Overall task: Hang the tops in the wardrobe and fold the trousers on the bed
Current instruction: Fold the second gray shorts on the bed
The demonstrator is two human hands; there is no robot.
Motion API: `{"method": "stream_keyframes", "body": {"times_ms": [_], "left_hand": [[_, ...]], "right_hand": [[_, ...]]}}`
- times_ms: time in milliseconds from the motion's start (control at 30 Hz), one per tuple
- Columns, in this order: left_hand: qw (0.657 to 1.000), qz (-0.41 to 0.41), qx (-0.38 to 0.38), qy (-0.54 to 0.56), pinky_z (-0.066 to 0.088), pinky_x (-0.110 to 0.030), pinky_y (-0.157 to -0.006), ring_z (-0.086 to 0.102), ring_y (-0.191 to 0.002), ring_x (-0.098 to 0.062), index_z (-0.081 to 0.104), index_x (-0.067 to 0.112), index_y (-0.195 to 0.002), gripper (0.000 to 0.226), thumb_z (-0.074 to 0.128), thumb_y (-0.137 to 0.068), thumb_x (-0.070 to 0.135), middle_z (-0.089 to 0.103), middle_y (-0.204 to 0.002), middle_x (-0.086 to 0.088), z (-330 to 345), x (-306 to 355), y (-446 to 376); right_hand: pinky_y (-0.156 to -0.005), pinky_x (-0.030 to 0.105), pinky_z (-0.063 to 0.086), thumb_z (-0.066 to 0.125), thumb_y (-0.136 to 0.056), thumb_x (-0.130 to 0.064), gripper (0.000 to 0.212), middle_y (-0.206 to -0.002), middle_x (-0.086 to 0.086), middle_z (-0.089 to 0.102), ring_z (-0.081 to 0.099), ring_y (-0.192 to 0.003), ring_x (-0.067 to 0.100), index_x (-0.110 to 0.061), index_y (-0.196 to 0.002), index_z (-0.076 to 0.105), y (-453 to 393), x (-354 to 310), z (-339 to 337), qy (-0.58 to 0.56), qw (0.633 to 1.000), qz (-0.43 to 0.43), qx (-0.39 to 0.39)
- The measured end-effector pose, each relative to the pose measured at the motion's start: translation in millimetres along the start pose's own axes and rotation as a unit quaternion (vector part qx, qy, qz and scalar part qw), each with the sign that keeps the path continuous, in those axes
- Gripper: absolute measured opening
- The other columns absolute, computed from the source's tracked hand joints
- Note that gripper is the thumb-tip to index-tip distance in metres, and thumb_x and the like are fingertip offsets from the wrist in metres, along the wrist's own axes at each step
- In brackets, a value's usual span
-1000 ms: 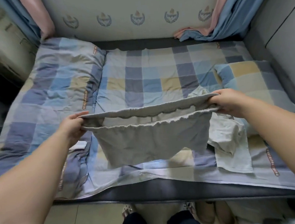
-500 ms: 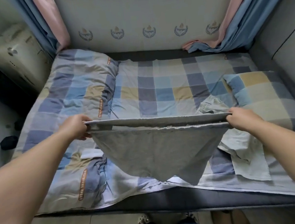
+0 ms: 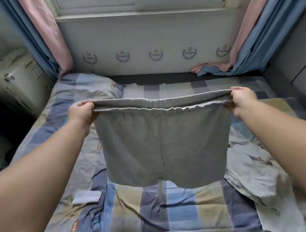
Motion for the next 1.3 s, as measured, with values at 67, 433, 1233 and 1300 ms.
{"method": "stream_keyframes", "body": {"times_ms": [67, 433, 1233, 1300], "left_hand": [[0.999, 0.043, 0.012, -0.015, 0.054, -0.019, -0.06, 0.059, -0.068, -0.012, 0.061, 0.019, -0.076, 0.027, 0.048, -0.091, 0.001, 0.06, -0.076, -0.003, 6, 22, -14], [0.99, 0.04, 0.007, -0.133, 0.048, -0.03, -0.075, 0.057, -0.075, -0.017, 0.069, 0.014, -0.082, 0.024, 0.054, -0.083, -0.004, 0.065, -0.075, -0.001, 2, -85, -27], [0.872, -0.313, 0.018, -0.376, 0.049, -0.015, -0.044, 0.057, -0.073, -0.023, 0.062, 0.004, -0.107, 0.031, 0.041, -0.09, -0.011, 0.058, -0.1, -0.013, -142, -560, 110], [0.855, -0.326, 0.001, -0.403, 0.05, -0.014, -0.045, 0.059, -0.081, -0.025, 0.063, -0.001, -0.113, 0.032, 0.043, -0.089, -0.011, 0.06, -0.102, -0.013, -150, -570, 116]], "right_hand": [[-0.083, 0.041, 0.054, 0.041, -0.093, -0.006, 0.024, -0.11, 0.009, 0.052, 0.053, -0.095, 0.024, -0.026, -0.103, 0.049, -14, -29, 4, -0.024, 0.999, -0.04, 0.01], [-0.064, 0.031, 0.044, 0.038, -0.086, 0.003, 0.036, -0.085, 0.007, 0.06, 0.052, -0.078, 0.024, -0.023, -0.069, 0.057, -36, 73, -22, 0.161, 0.986, -0.043, 0.025], [-0.079, 0.029, 0.047, 0.048, -0.087, -0.006, 0.026, -0.119, 0.005, 0.063, 0.059, -0.103, 0.026, -0.028, -0.081, 0.06, 32, 556, -113, 0.667, 0.675, 0.15, -0.276], [-0.08, 0.027, 0.044, 0.046, -0.089, -0.006, 0.025, -0.122, 0.007, 0.062, 0.058, -0.106, 0.026, -0.027, -0.087, 0.06, 42, 571, -116, 0.678, 0.652, 0.155, -0.303]]}}
Point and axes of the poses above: each hand's wrist, its own y-axis away from the middle knuckle, its own z-axis out of the palm, x = y × z, the point moved 7 cm from there along -y, towards the middle knuckle
